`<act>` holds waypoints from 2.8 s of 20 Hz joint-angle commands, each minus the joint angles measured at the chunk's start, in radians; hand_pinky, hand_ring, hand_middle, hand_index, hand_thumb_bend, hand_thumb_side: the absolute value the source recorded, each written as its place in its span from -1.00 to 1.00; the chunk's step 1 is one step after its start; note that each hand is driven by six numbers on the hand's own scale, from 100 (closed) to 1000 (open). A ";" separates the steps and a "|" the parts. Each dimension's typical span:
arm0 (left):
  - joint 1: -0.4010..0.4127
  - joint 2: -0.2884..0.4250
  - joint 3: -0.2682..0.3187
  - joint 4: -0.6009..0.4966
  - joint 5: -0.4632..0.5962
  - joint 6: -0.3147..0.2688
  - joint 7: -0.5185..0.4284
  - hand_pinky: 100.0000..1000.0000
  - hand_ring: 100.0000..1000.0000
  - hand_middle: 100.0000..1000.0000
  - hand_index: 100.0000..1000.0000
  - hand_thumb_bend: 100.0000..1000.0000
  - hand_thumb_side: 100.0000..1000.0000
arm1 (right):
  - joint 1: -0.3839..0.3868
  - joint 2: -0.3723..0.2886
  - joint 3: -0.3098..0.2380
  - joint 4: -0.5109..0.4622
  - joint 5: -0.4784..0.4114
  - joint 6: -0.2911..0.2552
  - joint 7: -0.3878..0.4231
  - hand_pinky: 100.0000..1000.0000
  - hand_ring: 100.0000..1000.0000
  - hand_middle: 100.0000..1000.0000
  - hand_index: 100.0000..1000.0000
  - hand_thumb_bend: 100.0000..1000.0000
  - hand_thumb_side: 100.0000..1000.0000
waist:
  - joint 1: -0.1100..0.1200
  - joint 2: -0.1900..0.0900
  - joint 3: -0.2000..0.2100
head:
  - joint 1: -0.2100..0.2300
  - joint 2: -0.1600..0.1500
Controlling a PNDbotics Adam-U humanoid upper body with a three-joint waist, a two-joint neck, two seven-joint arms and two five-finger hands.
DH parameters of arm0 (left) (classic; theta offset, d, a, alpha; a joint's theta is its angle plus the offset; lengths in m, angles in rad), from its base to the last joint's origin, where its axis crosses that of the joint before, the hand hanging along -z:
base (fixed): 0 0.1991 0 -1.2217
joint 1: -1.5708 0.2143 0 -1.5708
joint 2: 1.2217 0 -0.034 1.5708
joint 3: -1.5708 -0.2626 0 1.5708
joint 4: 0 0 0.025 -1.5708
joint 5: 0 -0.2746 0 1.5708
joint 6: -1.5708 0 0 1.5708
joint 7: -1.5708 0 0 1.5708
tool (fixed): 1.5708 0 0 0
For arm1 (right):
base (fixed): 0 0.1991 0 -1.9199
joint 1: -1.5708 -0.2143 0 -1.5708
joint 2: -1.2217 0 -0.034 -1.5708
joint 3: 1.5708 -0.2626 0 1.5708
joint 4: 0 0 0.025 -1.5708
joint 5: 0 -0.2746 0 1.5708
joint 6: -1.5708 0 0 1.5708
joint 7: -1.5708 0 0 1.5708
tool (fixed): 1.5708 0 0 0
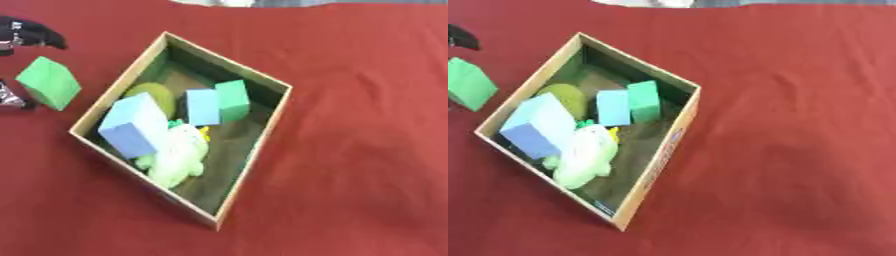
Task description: Pick up objects on the table and place them in the box.
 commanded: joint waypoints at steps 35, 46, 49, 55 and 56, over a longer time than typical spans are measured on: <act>-0.068 0.030 0.035 0.014 0.025 0.011 -0.127 0.52 0.30 -0.14 0.20 -0.25 -1.00 | 0.032 -0.002 -0.003 -0.015 0.018 0.031 0.014 0.99 1.00 0.02 0.59 -1.00 -0.18 | 0.015 -0.037 0.022 | -0.018 0.013; -0.069 0.045 0.035 -0.046 0.136 0.043 -0.196 0.57 0.38 -0.03 0.37 -0.21 -0.91 | 0.044 -0.002 -0.003 -0.015 0.015 0.035 0.017 0.99 1.00 0.02 0.59 -1.00 -0.18 | 0.014 -0.054 0.032 | -0.025 0.020; -0.068 0.043 0.036 -0.053 0.159 0.043 -0.198 0.56 0.37 -0.02 0.37 -0.27 -0.89 | 0.045 -0.001 -0.003 -0.015 0.016 0.037 0.017 0.99 1.00 0.02 0.60 -1.00 -0.18 | 0.013 -0.055 0.033 | -0.025 0.021; -0.067 0.046 0.037 -0.056 0.212 0.044 -0.236 0.64 0.49 0.11 0.59 -0.18 -0.72 | 0.047 0.001 -0.002 -0.015 0.017 0.039 0.021 0.99 1.00 0.02 0.59 -1.00 -0.18 | 0.013 -0.057 0.034 | -0.028 0.022; -0.066 0.046 0.038 -0.055 0.215 0.045 -0.240 0.62 0.46 0.06 0.56 -0.20 -0.75 | 0.048 0.001 -0.002 -0.015 0.018 0.040 0.021 0.99 1.00 0.02 0.59 -1.00 -0.18 | 0.013 -0.057 0.034 | -0.028 0.022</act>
